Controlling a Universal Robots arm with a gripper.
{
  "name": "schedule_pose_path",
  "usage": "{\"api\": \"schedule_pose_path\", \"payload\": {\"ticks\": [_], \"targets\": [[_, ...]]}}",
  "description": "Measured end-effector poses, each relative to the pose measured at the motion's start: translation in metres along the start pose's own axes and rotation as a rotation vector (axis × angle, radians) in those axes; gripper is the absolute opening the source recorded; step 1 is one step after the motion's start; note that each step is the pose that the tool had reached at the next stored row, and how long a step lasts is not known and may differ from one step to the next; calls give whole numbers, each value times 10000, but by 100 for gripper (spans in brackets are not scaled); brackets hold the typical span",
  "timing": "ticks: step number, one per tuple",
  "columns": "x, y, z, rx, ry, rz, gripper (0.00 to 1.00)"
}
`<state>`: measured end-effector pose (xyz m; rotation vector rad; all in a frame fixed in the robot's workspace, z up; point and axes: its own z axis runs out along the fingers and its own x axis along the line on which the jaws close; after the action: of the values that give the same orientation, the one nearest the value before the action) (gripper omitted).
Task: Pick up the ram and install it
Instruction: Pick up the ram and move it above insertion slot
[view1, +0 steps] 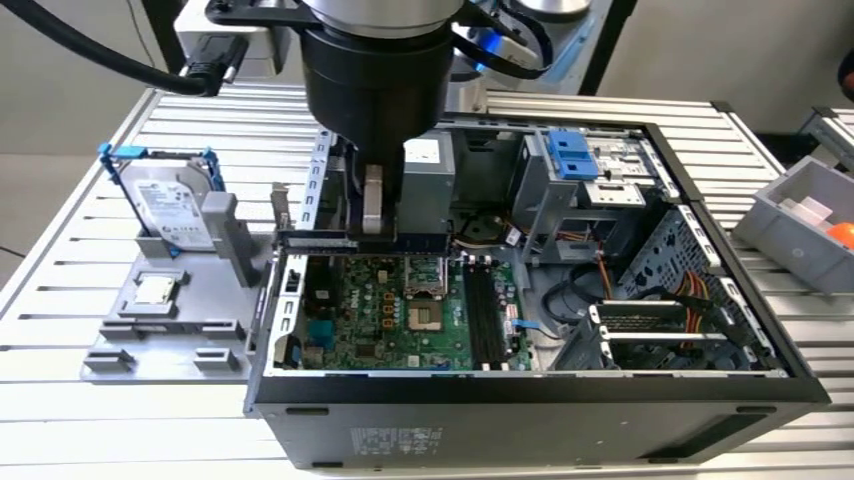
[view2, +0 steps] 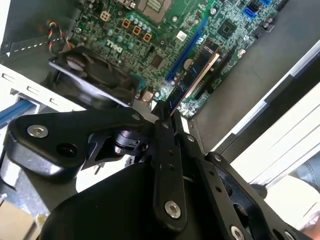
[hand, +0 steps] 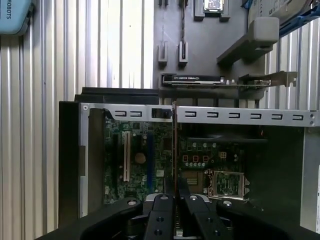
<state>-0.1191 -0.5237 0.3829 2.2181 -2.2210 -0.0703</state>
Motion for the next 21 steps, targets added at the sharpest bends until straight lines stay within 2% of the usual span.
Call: {"api": "schedule_pose_path", "payload": {"ticks": [10, 21], "targets": [[-19, -182, -4, 1, -1, 0, 0], [-90, -338, -5, 2, 5, 54, 0]]}}
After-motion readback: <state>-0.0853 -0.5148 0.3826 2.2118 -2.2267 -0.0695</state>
